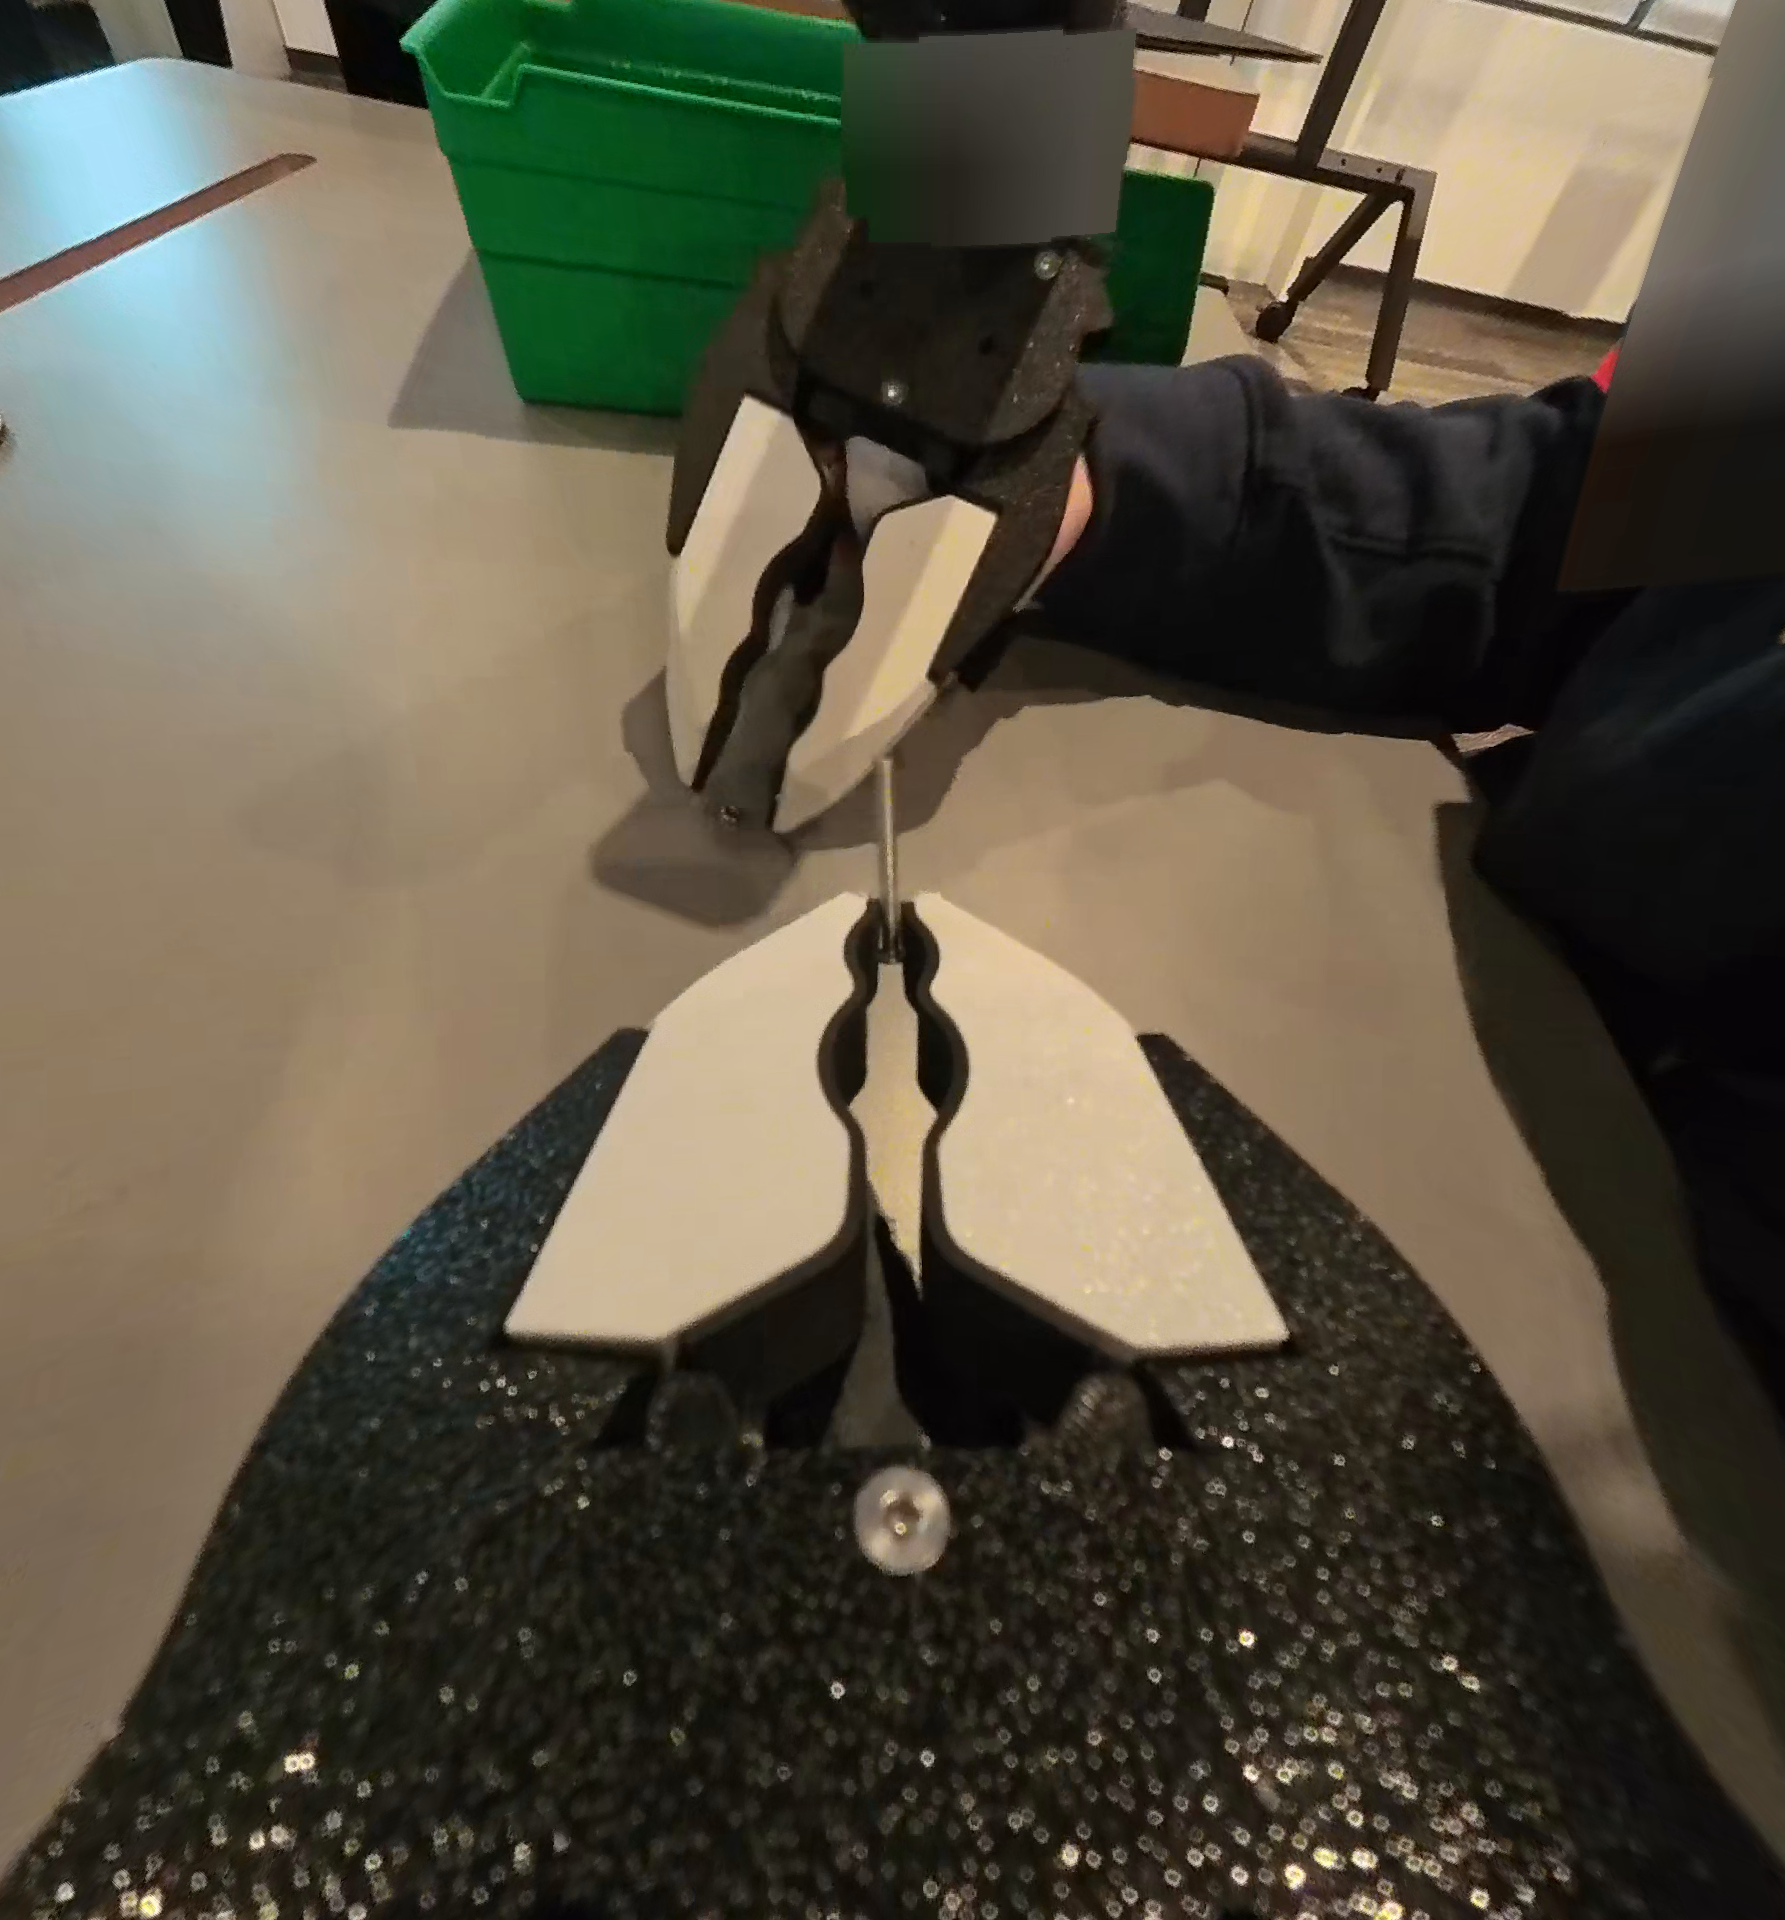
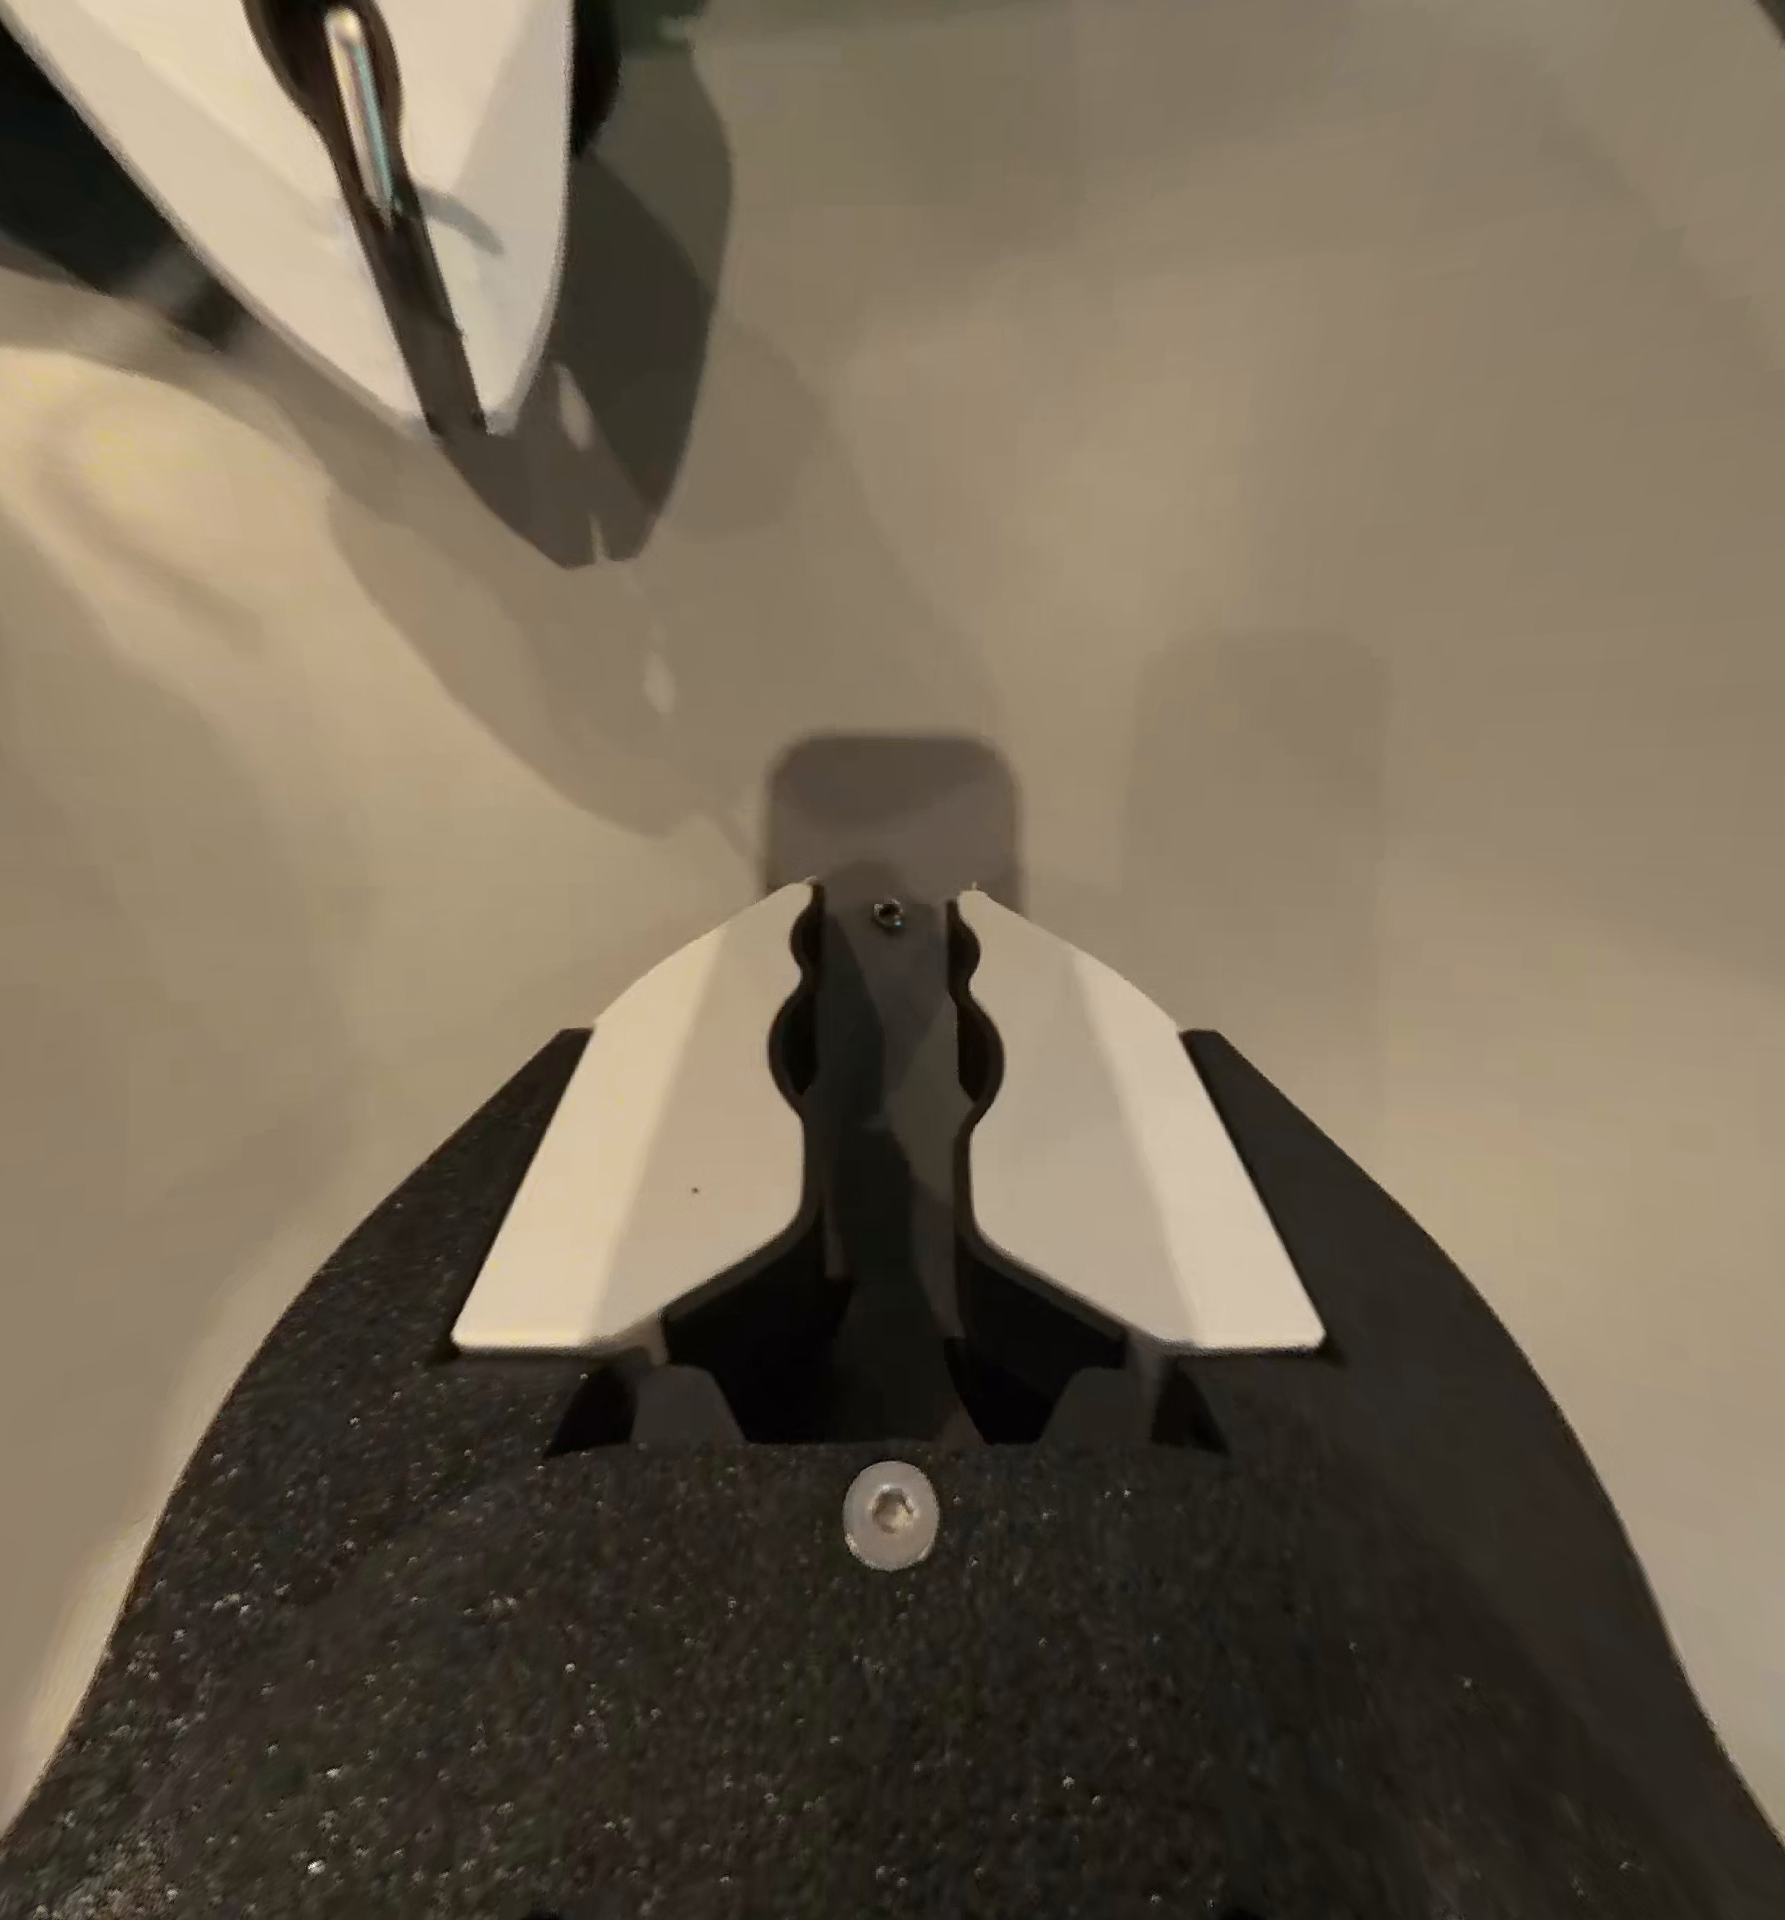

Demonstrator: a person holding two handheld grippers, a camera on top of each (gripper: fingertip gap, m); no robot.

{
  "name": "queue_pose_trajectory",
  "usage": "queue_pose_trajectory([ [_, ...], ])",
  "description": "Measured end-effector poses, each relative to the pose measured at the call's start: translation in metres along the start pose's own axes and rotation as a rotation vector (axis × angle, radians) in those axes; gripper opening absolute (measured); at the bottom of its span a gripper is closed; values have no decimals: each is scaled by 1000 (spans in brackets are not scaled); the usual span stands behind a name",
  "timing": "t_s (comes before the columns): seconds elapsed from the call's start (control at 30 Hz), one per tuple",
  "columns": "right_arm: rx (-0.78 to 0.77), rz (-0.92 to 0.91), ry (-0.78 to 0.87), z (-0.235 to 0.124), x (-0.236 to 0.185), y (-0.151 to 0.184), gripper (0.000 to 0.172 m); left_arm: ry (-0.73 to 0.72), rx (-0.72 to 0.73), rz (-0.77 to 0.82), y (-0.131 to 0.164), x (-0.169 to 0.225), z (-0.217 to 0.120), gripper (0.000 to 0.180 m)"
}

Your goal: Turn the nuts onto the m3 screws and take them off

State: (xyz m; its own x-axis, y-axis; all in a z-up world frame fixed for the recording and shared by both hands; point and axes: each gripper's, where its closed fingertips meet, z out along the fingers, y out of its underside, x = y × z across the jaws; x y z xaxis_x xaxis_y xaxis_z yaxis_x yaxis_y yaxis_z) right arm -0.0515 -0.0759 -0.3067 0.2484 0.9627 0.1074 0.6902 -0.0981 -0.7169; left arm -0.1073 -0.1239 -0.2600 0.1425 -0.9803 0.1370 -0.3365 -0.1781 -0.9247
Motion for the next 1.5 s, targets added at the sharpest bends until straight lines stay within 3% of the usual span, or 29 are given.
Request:
queue_pose_trajectory([
  [0.03,1,5,-1,0,0,0,21,0,-1,0,0,0,0,3],
  [0.97,12,53,-27,4,-3,-3,5,-5,7,5,-1,0,-1,3],
  [1.1,117,10,-40,-3,-8,-22,5,7,46,6,-6,2,-3,3],
  [1.2,266,-53,-69,-15,-20,-46,5,99,99,13,-14,16,-2,3],
  [1.37,549,-76,-227,-43,-48,-86,4,169,108,49,-16,30,0,3],
  [1.5,636,-123,-304,-55,-67,-98,4,177,98,62,-14,33,1,3],
])
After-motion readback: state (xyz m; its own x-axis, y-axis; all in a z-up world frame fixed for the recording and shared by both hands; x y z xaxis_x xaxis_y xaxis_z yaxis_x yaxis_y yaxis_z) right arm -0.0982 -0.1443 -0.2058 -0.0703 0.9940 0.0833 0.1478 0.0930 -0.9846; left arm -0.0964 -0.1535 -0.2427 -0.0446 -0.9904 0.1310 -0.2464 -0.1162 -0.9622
